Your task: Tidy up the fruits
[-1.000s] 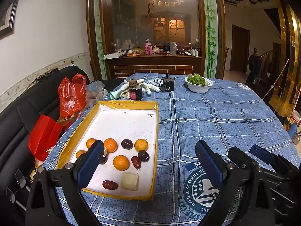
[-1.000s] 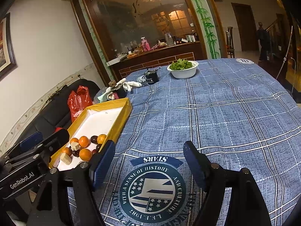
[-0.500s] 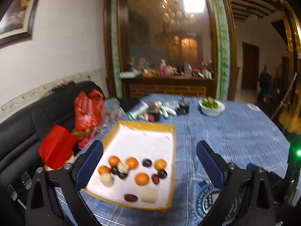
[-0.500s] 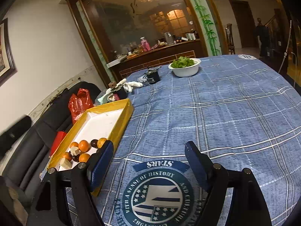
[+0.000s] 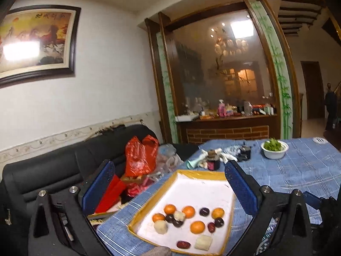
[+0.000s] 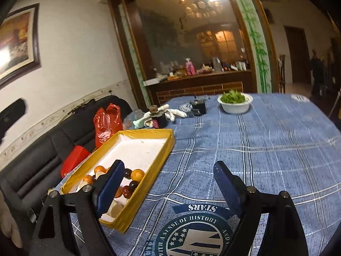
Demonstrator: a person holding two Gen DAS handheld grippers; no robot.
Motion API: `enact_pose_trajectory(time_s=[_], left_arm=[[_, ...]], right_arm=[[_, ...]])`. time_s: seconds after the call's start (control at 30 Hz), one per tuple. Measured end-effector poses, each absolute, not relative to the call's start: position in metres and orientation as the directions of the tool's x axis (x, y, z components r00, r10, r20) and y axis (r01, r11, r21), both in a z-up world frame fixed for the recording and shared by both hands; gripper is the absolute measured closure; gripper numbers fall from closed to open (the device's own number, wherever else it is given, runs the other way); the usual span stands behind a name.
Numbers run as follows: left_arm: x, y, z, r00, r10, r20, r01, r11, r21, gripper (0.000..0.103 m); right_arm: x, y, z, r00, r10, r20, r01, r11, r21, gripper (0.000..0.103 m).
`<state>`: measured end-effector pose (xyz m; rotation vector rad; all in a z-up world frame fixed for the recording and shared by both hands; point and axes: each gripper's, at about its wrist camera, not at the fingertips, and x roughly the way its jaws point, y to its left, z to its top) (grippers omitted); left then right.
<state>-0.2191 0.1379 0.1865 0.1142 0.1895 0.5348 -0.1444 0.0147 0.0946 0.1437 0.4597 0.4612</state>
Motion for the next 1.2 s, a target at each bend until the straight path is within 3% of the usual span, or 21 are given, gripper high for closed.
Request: enact_pose_trajectory(time_s=[0.3,0.6,1.2], left_arm=[[-0.208,0.128,0.166,0.873,0.380,-0.304,-0.360,0.925,0.122,0.000],[-0.201,0.150,0.143,0.847,0.265,-0.461,-0.301,0.954,-0.005,0.000],[-0.195,0.185,0.119,0.810,0.207,-0.549,-0.307,0.947,-0.096,0.000]], right_arm=[[-0.164,-0.002,0.095,0.825,0.405,-0.394,-0.346,0.914,0.214,0.010],[-0.182,0.009,0.101,0.836,0.362,-0.412,-0.337,0.932,0.135,0.010],[-0.189,0.054,0.095,0.806,0.345,-0.482,-0.377,0.926,0.032,0.009]])
